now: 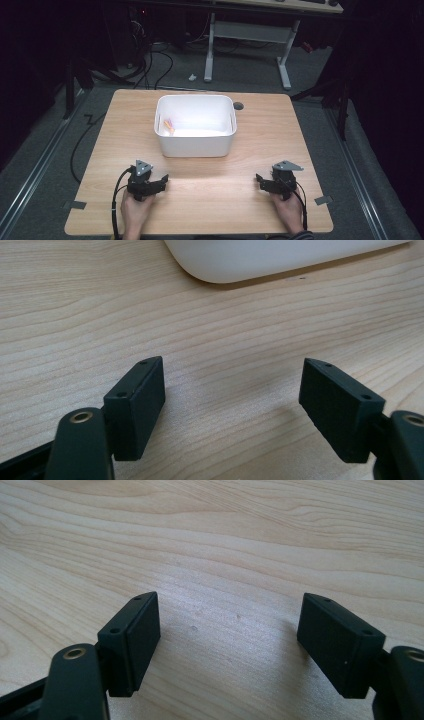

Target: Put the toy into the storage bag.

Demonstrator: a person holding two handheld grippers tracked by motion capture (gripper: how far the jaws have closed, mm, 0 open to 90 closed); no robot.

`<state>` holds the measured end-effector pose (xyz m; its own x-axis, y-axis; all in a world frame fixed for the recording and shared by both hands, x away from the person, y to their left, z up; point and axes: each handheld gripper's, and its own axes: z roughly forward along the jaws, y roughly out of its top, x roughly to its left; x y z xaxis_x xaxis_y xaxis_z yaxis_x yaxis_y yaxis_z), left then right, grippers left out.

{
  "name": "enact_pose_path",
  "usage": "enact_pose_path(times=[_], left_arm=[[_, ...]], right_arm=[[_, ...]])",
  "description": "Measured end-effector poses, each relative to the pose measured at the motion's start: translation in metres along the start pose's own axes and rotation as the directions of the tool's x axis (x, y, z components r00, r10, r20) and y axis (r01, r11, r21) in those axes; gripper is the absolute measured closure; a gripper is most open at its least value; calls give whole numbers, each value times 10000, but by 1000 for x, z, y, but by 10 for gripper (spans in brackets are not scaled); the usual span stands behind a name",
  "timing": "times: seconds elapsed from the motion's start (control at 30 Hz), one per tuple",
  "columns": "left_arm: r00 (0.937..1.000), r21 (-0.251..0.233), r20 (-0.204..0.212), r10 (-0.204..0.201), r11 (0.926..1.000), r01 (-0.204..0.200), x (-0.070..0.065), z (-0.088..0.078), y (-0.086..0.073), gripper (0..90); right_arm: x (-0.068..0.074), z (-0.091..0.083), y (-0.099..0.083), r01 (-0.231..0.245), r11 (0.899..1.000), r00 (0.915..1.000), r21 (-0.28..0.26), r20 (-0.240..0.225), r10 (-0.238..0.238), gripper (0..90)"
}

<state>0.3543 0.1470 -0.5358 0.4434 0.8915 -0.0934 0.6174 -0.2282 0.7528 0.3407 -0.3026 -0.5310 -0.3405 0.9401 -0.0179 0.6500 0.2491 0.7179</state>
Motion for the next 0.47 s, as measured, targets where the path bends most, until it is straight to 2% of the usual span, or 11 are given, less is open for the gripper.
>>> enact_pose_path(times=[0.17,0.47], left_arm=[[9966,230,-571,589,9981,-577,-8,3,1,265],[9970,242,-513,573,9981,-561,-8,3,1,251]], right_arm=[[1,0,0,-30,10000,10000,2,26,30,253],[1,0,0,-59,10000,10000,7,25,58,253]])
